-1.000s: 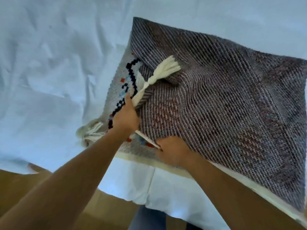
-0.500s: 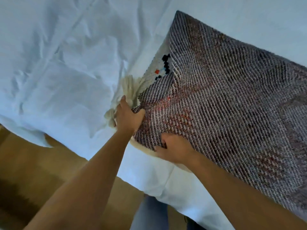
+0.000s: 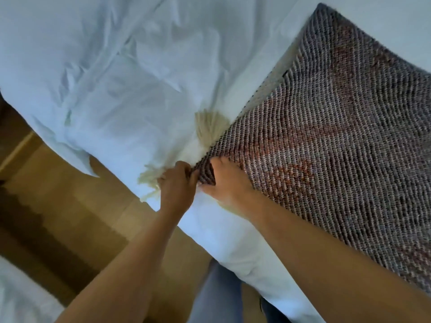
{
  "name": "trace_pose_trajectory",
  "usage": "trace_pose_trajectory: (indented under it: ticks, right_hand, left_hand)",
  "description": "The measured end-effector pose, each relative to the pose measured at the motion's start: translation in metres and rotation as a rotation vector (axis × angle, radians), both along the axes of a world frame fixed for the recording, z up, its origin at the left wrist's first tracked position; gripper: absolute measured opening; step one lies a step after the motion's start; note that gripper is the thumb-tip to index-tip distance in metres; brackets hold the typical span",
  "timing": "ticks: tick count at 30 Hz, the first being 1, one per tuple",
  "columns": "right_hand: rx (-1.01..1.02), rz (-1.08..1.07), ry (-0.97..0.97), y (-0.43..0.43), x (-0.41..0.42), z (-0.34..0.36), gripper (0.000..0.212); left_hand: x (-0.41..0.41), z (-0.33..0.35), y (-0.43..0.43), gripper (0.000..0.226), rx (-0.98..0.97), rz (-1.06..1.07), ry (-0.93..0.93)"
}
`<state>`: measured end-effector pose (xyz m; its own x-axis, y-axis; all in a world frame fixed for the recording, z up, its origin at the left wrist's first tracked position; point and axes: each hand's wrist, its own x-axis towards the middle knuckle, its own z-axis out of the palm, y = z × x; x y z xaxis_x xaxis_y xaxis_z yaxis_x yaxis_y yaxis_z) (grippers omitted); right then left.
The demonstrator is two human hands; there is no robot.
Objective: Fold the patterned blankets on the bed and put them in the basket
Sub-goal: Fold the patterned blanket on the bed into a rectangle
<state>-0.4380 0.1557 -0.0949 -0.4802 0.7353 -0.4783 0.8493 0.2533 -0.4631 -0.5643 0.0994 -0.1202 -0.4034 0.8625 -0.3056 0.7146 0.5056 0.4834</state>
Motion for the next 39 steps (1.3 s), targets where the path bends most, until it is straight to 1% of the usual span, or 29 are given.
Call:
trace_pose_trajectory:
  ticks: [2,4,5,6,7,9,10,12,13,15,16,18,19,21,24,27,28,30,31,32,33,34,35,36,37,38,39]
  right_hand:
    - [0.062,0.03,-0.064,-0.003,-0.007,-0.002,0.063]
    - [0.129,0.071,-0.115,-0.001,-0.011,-0.003,0.058]
    - [0.159,0.085,-0.122,0.002,-0.013,-0.003,0.052]
    - [0.178,0.07,-0.094,0.005,-0.014,-0.002,0.042]
    - [0.182,0.022,-0.023,0.007,-0.015,0.0,0.032]
    - [0.173,-0.092,0.145,0.008,-0.015,0.003,0.016]
    - [0.16,-0.122,0.189,0.006,-0.014,0.004,0.013]
    - [0.097,-0.073,0.181,-0.003,-0.01,0.001,0.012]
    - [0.054,-0.022,0.148,-0.006,-0.008,-0.002,0.013]
    - [-0.001,0.001,0.107,-0.009,-0.004,-0.008,0.013]
    - [-0.015,-0.023,0.112,-0.008,-0.003,-0.009,0.012]
    - [-0.038,-0.072,0.135,-0.006,-0.004,-0.009,0.01]
    - [-0.049,-0.09,0.149,-0.006,-0.004,-0.008,0.01]
    - [-0.057,-0.12,0.171,-0.006,0.0,-0.007,0.014]
    - [-0.07,-0.196,0.217,-0.004,0.007,-0.005,0.016]
    - [-0.058,-0.262,0.245,-0.007,0.012,-0.004,0.012]
    - [-0.056,-0.285,0.254,-0.008,0.013,-0.004,0.01]
    - [-0.069,-0.315,0.28,-0.011,0.013,-0.005,0.013]
    - [-0.078,-0.308,0.286,-0.013,0.013,-0.005,0.014]
    - [-0.084,-0.276,0.278,-0.014,0.012,-0.005,0.014]
    - [-0.089,-0.214,0.252,-0.016,0.011,-0.006,0.016]
    - [-0.098,-0.123,0.198,-0.019,0.01,-0.007,0.027]
    - [-0.1,-0.004,0.122,-0.024,0.007,-0.009,0.043]
    - [-0.075,0.11,0.041,-0.03,0.005,-0.011,0.055]
    - [-0.023,0.191,-0.027,-0.034,0.005,-0.014,0.062]
    - [0.029,0.248,-0.076,-0.04,0.005,-0.016,0.066]
    - [0.069,0.281,-0.11,-0.044,0.004,-0.019,0.068]
  left_hand:
    - [0.0,-0.002,-0.012,0.031,0.035,-0.005,-0.047]
    - [-0.006,-0.004,-0.016,0.037,0.007,-0.154,0.06]
    - [-0.011,-0.003,-0.016,0.036,-0.02,-0.234,0.133]
    - [-0.017,-0.002,-0.016,0.033,-0.03,-0.283,0.193]
    - [-0.025,-0.001,-0.016,0.031,-0.023,-0.299,0.237]
    - [-0.041,0.001,-0.019,0.036,-0.032,-0.29,0.32]
    - [-0.047,0.001,-0.022,0.037,-0.087,-0.297,0.349]
    - [-0.05,-0.003,-0.028,0.034,-0.202,-0.245,0.361]
    - [-0.046,-0.003,-0.027,0.029,-0.202,-0.206,0.349]
    - [-0.032,0.001,-0.015,0.02,-0.062,-0.183,0.349]
    - [-0.024,0.001,-0.005,0.027,-0.017,-0.211,0.352]
    - [-0.01,0.002,0.018,0.051,-0.052,-0.318,0.3]
    - [-0.005,0.001,0.028,0.059,-0.073,-0.362,0.278]
    - [-0.001,-0.001,0.043,0.065,-0.105,-0.449,0.274]
    - [-0.002,0.003,0.053,0.058,-0.046,-0.581,0.277]
    - [-0.008,0.009,0.053,0.038,-0.07,-0.719,0.279]
    - [-0.011,0.013,0.052,0.031,-0.046,-0.749,0.262]
    - [-0.02,0.024,0.043,0.021,0.115,-0.775,0.209]
    - [-0.028,0.028,0.035,0.021,0.231,-0.764,0.221]
    - [-0.039,0.031,0.024,0.025,0.286,-0.734,0.281]
    - [-0.052,0.031,0.011,0.029,0.248,-0.681,0.357]
    - [-0.064,0.032,-0.002,0.032,0.114,-0.631,0.434]
    - [-0.074,0.036,-0.015,0.035,-0.112,-0.585,0.5]
    - [-0.08,0.039,-0.026,0.037,-0.391,-0.563,0.538]
    - [-0.081,0.035,-0.031,0.039,-0.574,-0.594,0.569]
    - [-0.078,0.031,-0.035,0.036,-0.663,-0.652,0.577]
    - [-0.072,0.029,-0.036,0.032,-0.696,-0.672,0.551]
